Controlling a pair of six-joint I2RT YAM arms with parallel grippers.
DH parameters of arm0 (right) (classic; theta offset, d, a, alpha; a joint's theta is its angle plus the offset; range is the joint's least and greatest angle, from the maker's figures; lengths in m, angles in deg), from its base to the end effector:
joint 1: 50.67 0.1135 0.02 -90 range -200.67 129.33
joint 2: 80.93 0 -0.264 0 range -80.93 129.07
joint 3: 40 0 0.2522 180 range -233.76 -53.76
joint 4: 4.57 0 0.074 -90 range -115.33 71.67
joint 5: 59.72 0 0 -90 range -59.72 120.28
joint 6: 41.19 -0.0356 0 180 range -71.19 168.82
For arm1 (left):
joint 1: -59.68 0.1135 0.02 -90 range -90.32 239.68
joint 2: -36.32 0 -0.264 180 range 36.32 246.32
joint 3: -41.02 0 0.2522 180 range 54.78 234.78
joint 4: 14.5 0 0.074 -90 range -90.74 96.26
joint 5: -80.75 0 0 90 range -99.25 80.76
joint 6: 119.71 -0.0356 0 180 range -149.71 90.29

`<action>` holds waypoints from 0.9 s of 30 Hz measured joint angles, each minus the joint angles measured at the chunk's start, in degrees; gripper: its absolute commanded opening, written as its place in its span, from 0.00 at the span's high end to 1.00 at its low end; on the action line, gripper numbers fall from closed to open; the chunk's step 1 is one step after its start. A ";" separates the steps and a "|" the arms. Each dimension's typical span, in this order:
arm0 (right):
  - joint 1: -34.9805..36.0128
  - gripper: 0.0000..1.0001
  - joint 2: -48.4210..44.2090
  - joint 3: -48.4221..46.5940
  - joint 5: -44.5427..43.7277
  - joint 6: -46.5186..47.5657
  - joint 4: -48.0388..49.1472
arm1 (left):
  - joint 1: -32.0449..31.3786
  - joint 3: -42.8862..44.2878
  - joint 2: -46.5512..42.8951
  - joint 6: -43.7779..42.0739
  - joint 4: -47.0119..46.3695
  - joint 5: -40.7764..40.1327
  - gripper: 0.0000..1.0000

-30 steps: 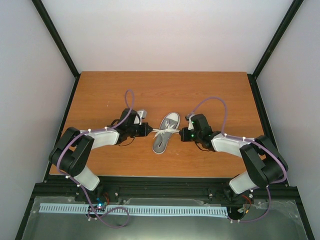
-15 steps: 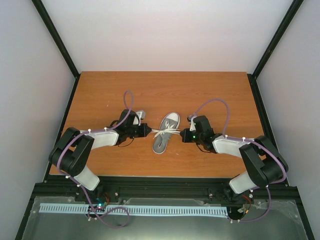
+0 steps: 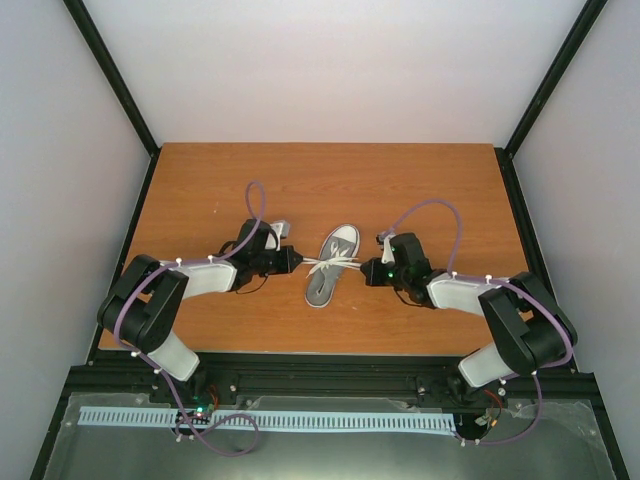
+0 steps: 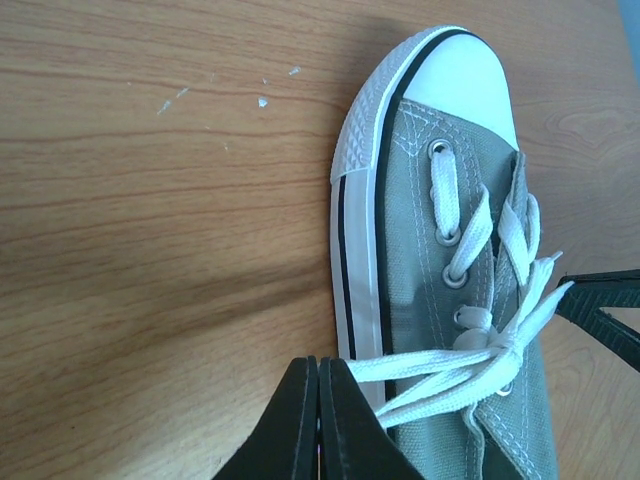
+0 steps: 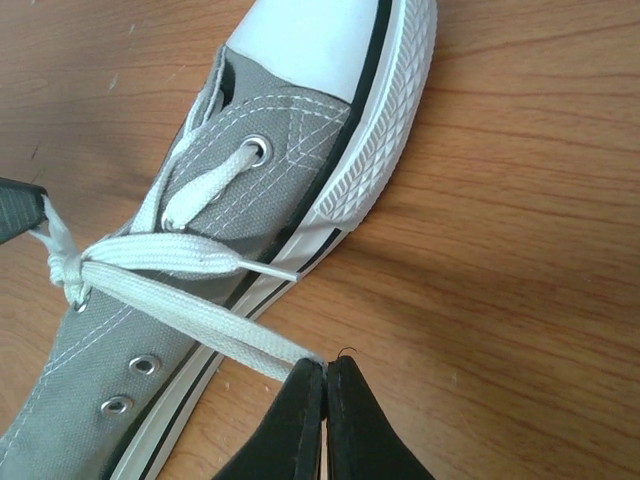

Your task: Tie the shoes

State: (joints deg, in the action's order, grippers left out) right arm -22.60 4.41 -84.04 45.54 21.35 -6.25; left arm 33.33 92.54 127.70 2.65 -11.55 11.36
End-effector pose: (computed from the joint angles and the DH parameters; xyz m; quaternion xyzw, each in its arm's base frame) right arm 0.2314 0.1340 0.1363 -0.0578 0.9086 0.2919 0.2931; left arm 0.2621 -0.1438 0.1429 0.0242 0.9041 -0.3359 0.2629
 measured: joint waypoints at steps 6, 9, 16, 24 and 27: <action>-1.09 0.31 -1.73 0.31 2.14 1.73 -1.31 | 0.96 -0.90 -1.29 -1.73 -0.22 0.61 0.33; -1.49 0.15 -4.00 0.31 3.52 3.21 -2.73 | 1.46 -1.01 -3.91 -3.15 0.09 0.70 0.19; -1.55 0.00 -12.17 -0.87 3.08 5.53 -6.40 | 1.51 -0.79 -10.62 -6.12 0.70 0.85 0.05; -11.41 0.00 -16.48 -5.03 0.00 7.98 -10.19 | 10.75 1.95 -15.17 -6.86 3.98 0.52 0.06; -19.91 0.00 -17.81 -4.96 -1.31 7.98 -10.23 | 22.53 1.53 -17.38 -5.44 3.54 1.09 0.04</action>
State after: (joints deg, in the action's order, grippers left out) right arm -42.51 -13.41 -89.00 44.23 29.33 -16.48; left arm 55.86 94.07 110.32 -2.79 -8.01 12.45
